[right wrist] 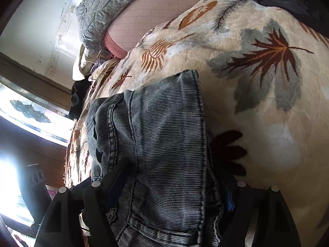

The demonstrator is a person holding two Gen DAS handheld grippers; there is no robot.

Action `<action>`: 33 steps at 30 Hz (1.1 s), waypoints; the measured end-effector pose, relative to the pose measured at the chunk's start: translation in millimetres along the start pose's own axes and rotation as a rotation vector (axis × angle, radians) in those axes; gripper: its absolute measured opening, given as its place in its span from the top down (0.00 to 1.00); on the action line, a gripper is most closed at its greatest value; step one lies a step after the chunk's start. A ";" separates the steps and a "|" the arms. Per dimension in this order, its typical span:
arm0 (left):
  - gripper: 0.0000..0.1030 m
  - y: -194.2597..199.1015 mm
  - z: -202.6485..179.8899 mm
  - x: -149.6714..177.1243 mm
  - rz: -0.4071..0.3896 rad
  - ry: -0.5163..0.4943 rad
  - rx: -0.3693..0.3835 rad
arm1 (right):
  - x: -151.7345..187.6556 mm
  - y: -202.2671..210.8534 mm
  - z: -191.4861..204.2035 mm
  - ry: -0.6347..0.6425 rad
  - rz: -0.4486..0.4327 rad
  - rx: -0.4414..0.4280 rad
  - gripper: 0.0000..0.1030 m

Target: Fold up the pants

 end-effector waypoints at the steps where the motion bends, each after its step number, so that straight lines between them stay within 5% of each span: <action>1: 0.17 -0.5 0.1 0.2 0.004 0.001 0.007 | 0.9 -0.9 2.9 0.012 0.006 -0.011 0.22; 8: 0.17 3.9 -3.9 2.9 -0.026 -0.020 0.002 | 6.1 -2.9 9.6 0.043 0.023 -0.071 0.21; 27: 0.17 -7.6 -17.9 -11.8 -0.050 -0.077 0.019 | 2.9 -12.4 7.2 0.028 0.017 -0.055 0.21; 29: 0.17 -6.5 -19.7 -12.8 -0.059 -0.086 0.021 | 2.8 -12.0 8.6 0.037 0.022 -0.066 0.23; 33: 0.25 -2.9 -20.8 -13.6 -0.086 -0.094 0.022 | 4.6 -8.8 7.6 0.044 0.035 -0.095 0.45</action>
Point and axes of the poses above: each gripper's, at about its wrist camera, not at the fingertips, and y roughly against the way its jaws point, z to its left, x to its underside, the point moved 4 cm from there along -y, roughly the way its jaws point, and after that the axes turned 9 degrees about z, right-handed, at the moved point
